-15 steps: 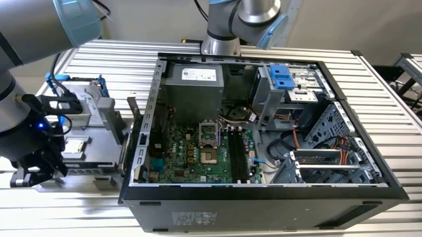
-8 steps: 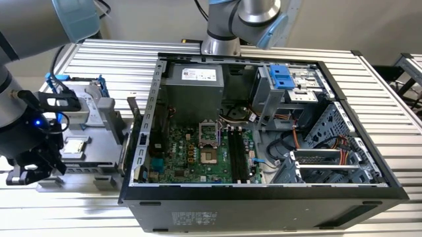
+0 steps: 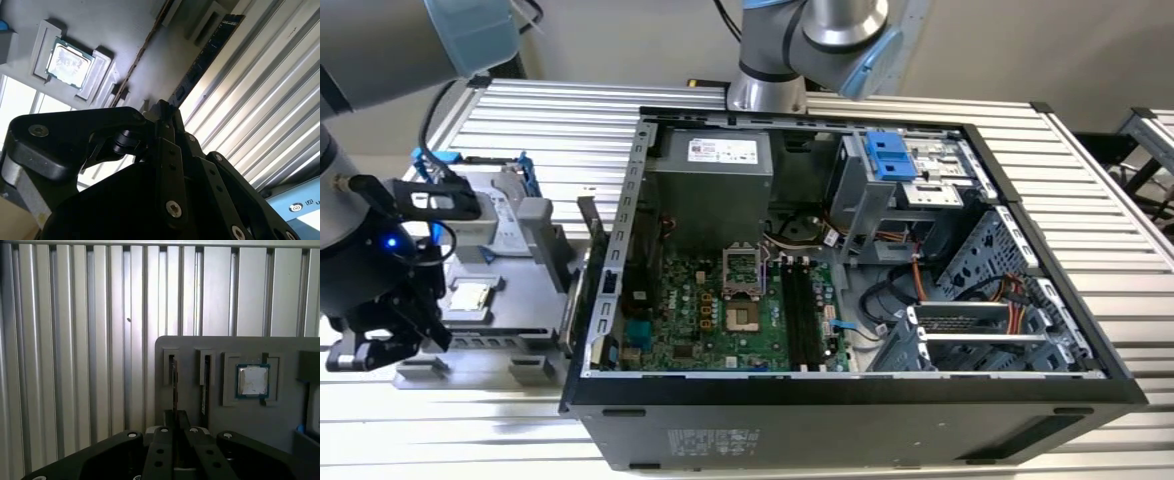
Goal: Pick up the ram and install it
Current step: 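Pick up the ram and move it above insertion slot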
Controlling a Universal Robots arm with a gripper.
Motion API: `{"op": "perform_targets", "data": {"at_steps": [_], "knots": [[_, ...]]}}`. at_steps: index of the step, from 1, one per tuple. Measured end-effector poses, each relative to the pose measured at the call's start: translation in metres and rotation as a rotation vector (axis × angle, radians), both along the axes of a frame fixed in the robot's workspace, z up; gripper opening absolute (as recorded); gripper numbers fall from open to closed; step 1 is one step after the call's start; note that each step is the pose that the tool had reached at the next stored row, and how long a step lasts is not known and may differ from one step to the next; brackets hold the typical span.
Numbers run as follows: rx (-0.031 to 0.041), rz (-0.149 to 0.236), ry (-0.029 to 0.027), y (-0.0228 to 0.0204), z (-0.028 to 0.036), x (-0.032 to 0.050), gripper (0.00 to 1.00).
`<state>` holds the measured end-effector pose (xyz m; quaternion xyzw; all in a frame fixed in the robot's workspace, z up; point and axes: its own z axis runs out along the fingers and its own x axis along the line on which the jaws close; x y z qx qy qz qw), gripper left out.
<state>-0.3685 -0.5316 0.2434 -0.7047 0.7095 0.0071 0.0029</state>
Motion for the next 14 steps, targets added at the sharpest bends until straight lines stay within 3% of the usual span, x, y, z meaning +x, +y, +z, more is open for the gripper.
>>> {"op": "perform_targets", "data": {"at_steps": [14], "knots": [[0.0,0.0,-0.0001,0.0,0.0149,0.0,0.0]]}}
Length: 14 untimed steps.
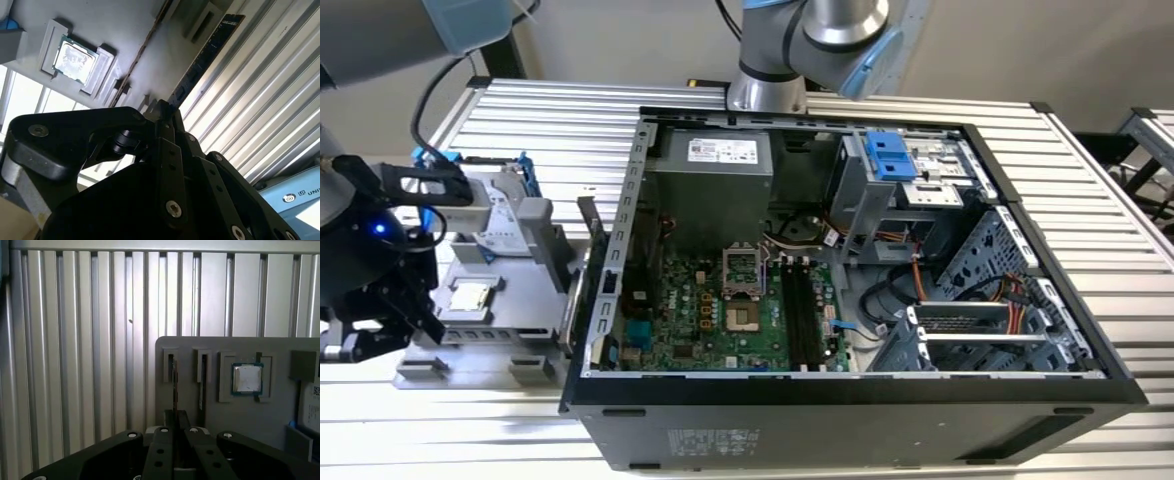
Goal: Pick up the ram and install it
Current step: 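Pick up the ram and move it above insertion slot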
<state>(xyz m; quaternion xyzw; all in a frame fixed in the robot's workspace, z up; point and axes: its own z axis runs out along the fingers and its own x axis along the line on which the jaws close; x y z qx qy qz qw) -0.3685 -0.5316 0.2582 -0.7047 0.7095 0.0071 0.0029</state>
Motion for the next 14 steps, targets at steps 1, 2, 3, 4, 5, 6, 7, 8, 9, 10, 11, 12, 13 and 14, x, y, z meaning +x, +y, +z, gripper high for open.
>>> {"op": "perform_targets", "data": {"at_steps": [1,2,3,4,5,6,7,8,9,10,11,12,13,14], "knots": [[0.0,0.0,0.0,0.0,0.0012,0.0,0.0],[0.0,0.0,0.0,0.0,0.0024,0.0,0.0],[0.0,0.0,0.0,0.0,0.0037,0.0,0.0],[0.0001,0.0,-0.0001,0.0,0.0048,0.0,0.0],[0.0,0.0,-0.0001,0.0,0.0058,0.0,0.0],[0.0,0.0,-0.0001,0.0,0.007,0.0001,0.0],[0.0,0.0,-0.0001,0.0001,0.0083,0.0001,0.0],[0.0,0.0,-0.0002,0.0001,0.0095,0.0001,0.0],[-0.0001,0.0,-0.0003,0.0001,0.0108,0.0001,0.0],[-0.0001,0.0,-0.0006,0.0002,0.0119,0.0001,0.0],[0.0,0.0,-0.0011,0.0003,0.013,0.0001,0.0],[0.0,0.0,-0.0014,0.0004,0.0142,0.0,0.0],[0.0,0.0,-0.0015,0.0005,0.0154,0.0001,0.0],[-0.0001,0.0,-0.0015,0.0005,0.0168,0.0,0.0]]}}
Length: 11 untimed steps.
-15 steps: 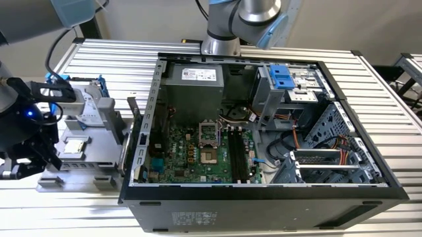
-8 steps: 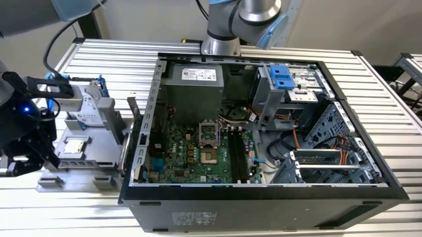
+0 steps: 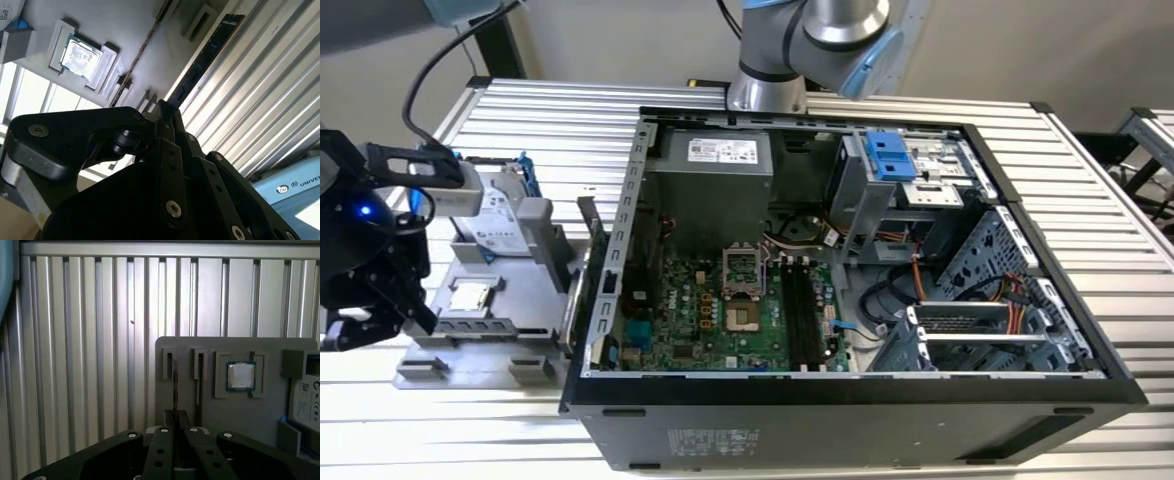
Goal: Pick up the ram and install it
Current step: 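Pick up the ram and move it above insertion slot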
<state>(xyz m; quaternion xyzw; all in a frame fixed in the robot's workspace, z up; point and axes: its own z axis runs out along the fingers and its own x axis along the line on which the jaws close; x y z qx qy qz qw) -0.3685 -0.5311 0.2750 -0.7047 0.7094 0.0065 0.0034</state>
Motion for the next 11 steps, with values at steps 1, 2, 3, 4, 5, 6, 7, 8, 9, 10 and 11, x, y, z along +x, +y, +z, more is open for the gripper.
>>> {"op": "perform_targets", "data": {"at_steps": [1,2,3,4,5,6,7,8,9,10,11], "knots": [[0.0001,0.0,-0.0001,0.0001,0.0011,0.0,0.0],[0.0,0.0,-0.0002,0.0002,0.0022,0.0,0.0],[0.0001,0.0,-0.0004,0.0004,0.0033,0.0,0.0],[0.0001,0.0,-0.0006,0.0005,0.0043,0.0,0.0],[0.0001,0.0,-0.0008,0.0007,0.0054,0.0,0.0],[0.0001,0.0,-0.0009,0.0009,0.0066,0.0,0.0],[0.0002,0.0,-0.001,0.0011,0.0076,0.0,0.0],[0.0001,0.0,-0.001,0.0012,0.0087,0.0,0.0],[0.0,0.0,-0.001,0.0014,0.01,0.0,0.0],[0.0,0.0,-0.0011,0.0015,0.0112,0.0,0.0],[0.0001,0.0,-0.0012,0.0017,0.0124,0.0,0.0]]}}
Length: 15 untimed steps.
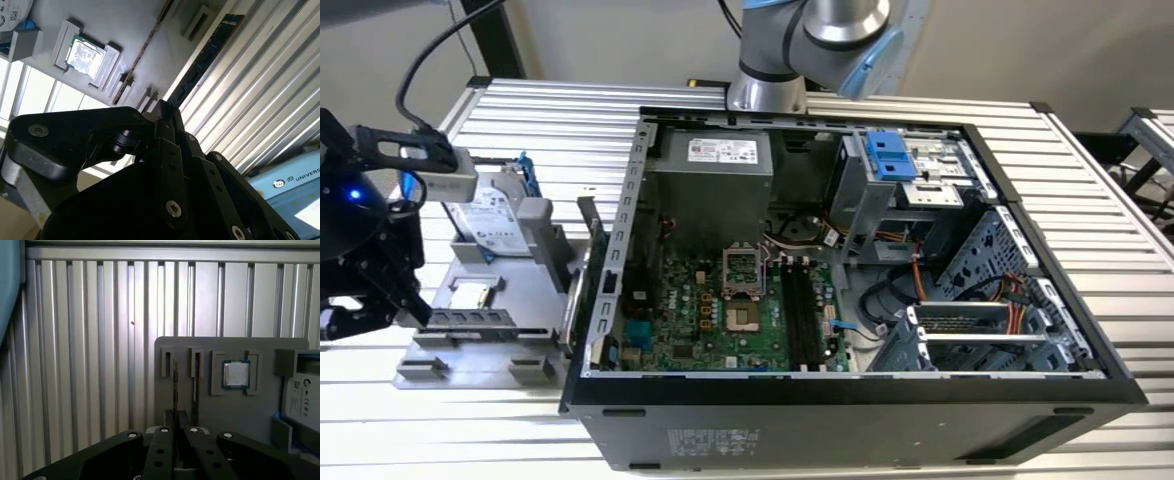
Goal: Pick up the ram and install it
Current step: 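Pick up the ram and move it above insertion slot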
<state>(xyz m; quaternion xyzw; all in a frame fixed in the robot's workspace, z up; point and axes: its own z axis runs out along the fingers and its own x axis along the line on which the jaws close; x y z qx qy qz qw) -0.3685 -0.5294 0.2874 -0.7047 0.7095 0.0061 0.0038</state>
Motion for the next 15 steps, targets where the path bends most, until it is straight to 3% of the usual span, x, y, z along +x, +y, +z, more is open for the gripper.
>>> {"op": "perform_targets", "data": {"at_steps": [15], "knots": [[0.0,0.0,-0.0018,0.0036,0.02,0.0,0.0]]}}
